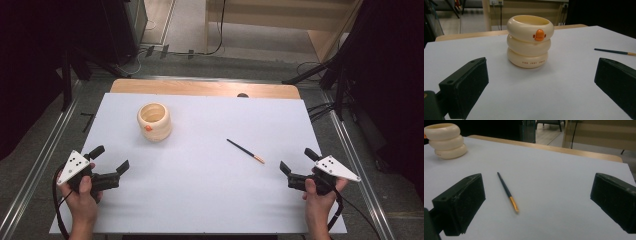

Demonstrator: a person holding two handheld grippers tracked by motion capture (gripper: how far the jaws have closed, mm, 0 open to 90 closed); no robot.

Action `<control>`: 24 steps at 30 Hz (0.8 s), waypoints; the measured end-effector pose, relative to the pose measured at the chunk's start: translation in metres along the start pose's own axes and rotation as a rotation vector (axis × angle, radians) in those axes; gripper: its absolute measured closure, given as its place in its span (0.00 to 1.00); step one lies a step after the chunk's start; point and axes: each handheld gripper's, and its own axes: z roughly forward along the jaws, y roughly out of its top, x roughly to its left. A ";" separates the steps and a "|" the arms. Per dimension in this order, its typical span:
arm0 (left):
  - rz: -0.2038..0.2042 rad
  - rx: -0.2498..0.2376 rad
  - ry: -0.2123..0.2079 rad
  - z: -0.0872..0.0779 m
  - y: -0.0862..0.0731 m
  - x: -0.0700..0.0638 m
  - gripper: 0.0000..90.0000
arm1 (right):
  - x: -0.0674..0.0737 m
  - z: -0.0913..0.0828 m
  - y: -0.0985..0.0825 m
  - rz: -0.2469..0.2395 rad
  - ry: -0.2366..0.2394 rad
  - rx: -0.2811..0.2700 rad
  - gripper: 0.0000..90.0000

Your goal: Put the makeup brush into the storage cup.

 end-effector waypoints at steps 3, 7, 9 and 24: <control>0.002 0.000 -0.013 -0.001 0.000 0.000 0.00 | 0.001 0.001 0.000 -0.003 0.008 0.009 0.01; 0.004 -0.001 -0.032 0.000 0.000 -0.003 0.00 | 0.003 0.001 0.002 -0.010 0.009 0.017 0.02; 0.008 0.006 -0.036 0.002 0.000 -0.005 0.00 | 0.003 0.002 0.003 -0.003 0.012 0.020 0.03; 0.015 0.019 -0.043 0.005 -0.001 -0.006 0.00 | 0.010 0.026 0.019 -0.003 -0.044 0.200 0.16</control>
